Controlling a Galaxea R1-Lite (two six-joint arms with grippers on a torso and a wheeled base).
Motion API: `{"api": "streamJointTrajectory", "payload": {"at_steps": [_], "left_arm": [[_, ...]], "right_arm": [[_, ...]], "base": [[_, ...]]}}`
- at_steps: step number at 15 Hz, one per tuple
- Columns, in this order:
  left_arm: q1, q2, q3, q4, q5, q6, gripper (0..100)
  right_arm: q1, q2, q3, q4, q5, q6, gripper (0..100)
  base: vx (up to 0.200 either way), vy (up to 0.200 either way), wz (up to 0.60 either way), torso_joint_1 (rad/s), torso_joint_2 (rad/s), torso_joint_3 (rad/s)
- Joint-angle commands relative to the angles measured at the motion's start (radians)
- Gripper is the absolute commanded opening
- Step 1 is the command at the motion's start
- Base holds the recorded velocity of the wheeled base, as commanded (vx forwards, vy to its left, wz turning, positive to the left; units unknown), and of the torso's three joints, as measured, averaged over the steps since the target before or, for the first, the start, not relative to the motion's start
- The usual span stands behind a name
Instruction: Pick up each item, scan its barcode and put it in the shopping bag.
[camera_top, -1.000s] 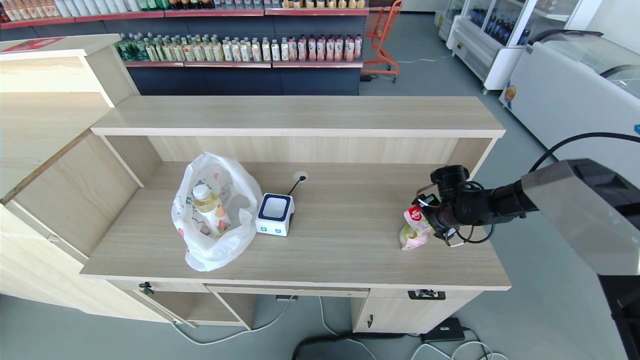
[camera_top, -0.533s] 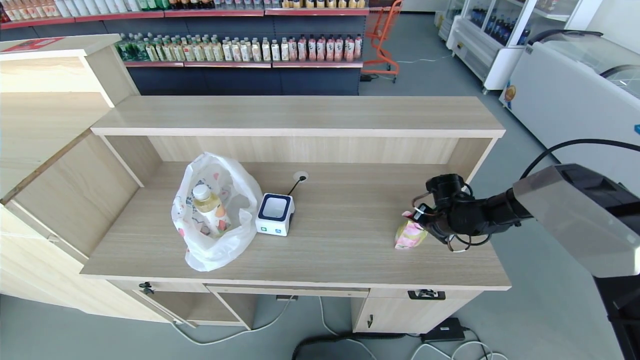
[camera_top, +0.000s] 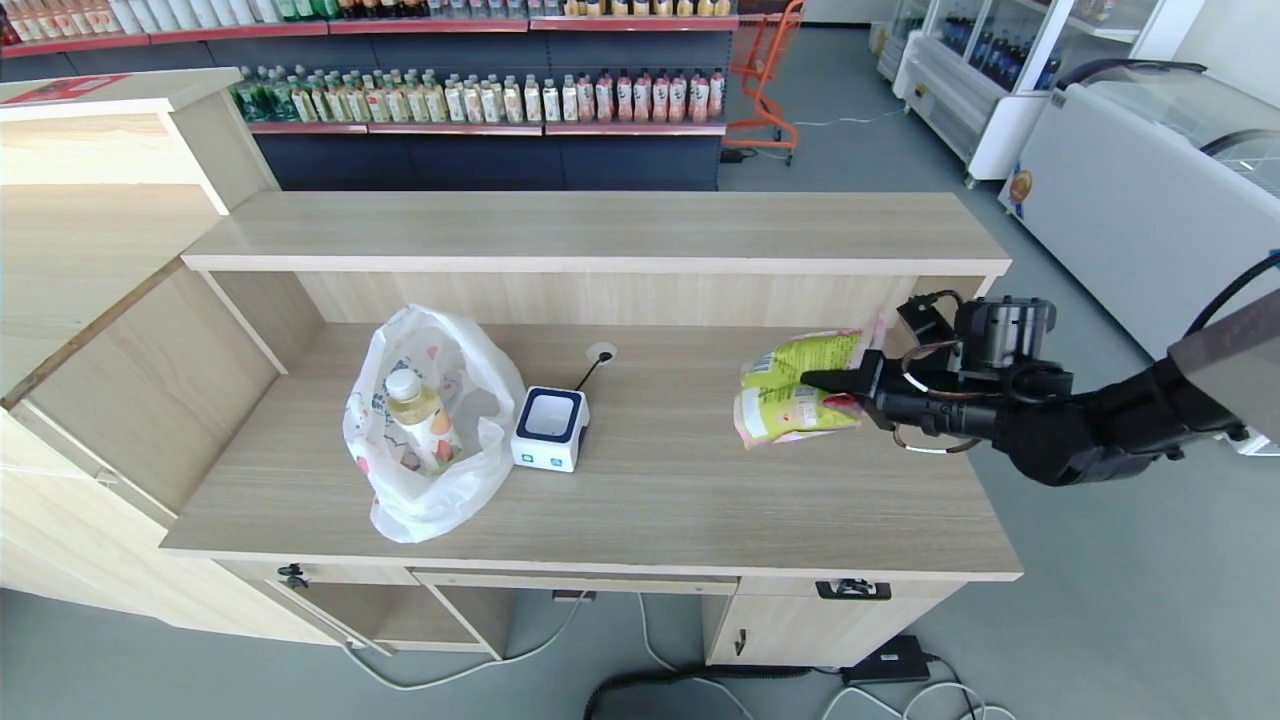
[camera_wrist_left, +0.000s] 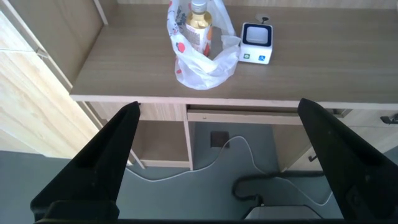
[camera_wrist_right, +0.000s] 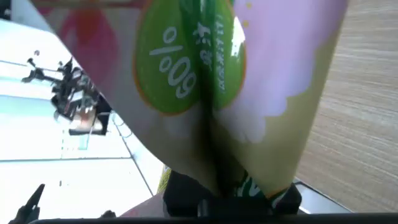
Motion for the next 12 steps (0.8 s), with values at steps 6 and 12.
{"api": "streamJointTrajectory", "payload": {"at_steps": [6, 12], "left_arm": [[0.0, 0.0, 0.0, 0.0, 0.0, 0.0, 100], [0.0, 0.0, 0.0, 0.0, 0.0, 0.0, 100]], "right_arm": [[-0.066, -0.301, 0.401, -0.258, 0.589, -0.092, 0], [-0.038, -0.363, 0.519, -0.39, 0.828, -0.105, 0]], "base": [[0.0, 0.0, 0.0, 0.0, 0.0, 0.0], [0.0, 0.0, 0.0, 0.0, 0.0, 0.0]]}}
